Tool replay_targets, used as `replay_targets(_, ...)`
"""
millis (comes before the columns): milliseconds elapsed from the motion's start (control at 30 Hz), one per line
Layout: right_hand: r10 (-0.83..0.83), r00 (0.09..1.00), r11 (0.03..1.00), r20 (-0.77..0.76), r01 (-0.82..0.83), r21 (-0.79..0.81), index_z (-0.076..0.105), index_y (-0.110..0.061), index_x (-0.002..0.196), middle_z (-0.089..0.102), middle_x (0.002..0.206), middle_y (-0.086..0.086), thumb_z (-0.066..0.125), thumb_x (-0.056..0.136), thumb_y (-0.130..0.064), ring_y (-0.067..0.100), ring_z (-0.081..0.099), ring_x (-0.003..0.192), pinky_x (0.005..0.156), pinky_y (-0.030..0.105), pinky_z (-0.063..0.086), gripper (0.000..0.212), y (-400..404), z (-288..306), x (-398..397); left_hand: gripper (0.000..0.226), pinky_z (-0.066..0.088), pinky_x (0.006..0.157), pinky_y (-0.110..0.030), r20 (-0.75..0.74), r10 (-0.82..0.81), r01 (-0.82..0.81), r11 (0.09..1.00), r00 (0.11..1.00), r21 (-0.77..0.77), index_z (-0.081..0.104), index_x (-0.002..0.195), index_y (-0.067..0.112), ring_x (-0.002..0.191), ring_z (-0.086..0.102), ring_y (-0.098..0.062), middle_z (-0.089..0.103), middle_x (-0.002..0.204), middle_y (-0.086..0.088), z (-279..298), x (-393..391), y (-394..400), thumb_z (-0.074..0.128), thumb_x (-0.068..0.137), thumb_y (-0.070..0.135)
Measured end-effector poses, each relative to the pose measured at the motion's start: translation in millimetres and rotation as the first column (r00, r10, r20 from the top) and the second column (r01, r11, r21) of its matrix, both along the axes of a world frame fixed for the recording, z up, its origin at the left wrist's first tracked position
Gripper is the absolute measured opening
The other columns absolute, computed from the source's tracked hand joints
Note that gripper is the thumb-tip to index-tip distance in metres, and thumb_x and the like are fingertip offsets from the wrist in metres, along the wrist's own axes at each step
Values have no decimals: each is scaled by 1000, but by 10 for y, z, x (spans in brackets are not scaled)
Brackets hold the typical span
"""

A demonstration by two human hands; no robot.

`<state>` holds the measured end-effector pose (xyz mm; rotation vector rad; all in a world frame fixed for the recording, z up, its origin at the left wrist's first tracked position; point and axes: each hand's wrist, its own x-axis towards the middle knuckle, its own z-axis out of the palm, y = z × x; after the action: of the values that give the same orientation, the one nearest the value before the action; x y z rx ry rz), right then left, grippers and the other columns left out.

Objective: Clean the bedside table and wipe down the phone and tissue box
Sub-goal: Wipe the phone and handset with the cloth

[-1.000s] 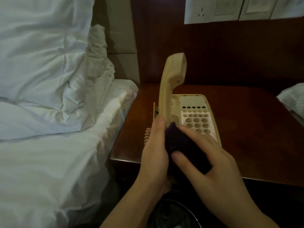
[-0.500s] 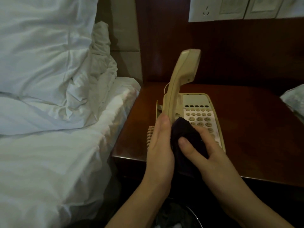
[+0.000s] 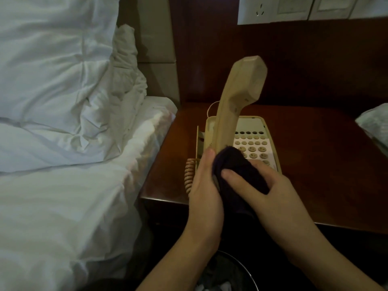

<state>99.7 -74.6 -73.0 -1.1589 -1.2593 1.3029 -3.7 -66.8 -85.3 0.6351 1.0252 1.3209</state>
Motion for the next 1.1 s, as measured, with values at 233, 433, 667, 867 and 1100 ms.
replay_targets(233, -4, 995, 999, -99, 0, -41, 69, -26, 105, 76, 95, -8, 65, 75, -42, 9, 73, 89, 76, 26, 60, 35, 0, -69, -5, 50, 57, 96, -42, 139, -20, 29, 998, 990, -60, 73, 121, 11, 105, 74, -25, 77, 111, -13, 46, -23, -16, 52, 94, 48)
replay_targets(433, 54, 992, 997, -117, -60, -49, 71, -17, 100, 77, 90, 2, 72, 72, -34, 18, 75, 82, 64, 22, 58, 33, 3, 18, 45, 58, 58, 90, -38, 134, -86, 93, 995, 987, -47, 73, 121, 11, 104, 74, -24, 77, 112, -12, 49, -61, -37, 51, 89, 53)
replay_targets(667, -26, 994, 997, -108, 18, -72, 72, -14, 100, 77, 89, 4, 62, 88, -30, 18, 75, 80, 62, 22, 58, 23, 46, 17, 99, 50, 56, 91, -41, 175, -135, 153, 984, 975, -96, 72, 123, 14, 105, 74, -27, 76, 114, -13, 74, -104, 95, 56, 93, 49)
replay_targets(867, 26, 997, 999, 72, -28, 20, 73, -19, 93, 76, 80, -4, 69, 80, -31, 10, 74, 72, 56, 16, 53, 17, 21, 60, 162, 46, 58, 93, -40, 48, -208, 210, 977, 977, -43, 74, 119, 20, 104, 74, -23, 77, 111, -8, 39, -136, 120, 69, 82, 48)
replay_targets(1100, -187, 956, 977, 227, 158, 140, 64, -43, 96, 70, 87, -26, 68, 84, -32, 1, 71, 77, 56, 18, 56, 16, 65, 25, 300, 46, 59, 81, -34, 112, -98, 93, 995, 989, 46, 68, 122, 14, 89, 75, -17, 76, 99, -2, -47, -271, 189, 63, 88, 45)
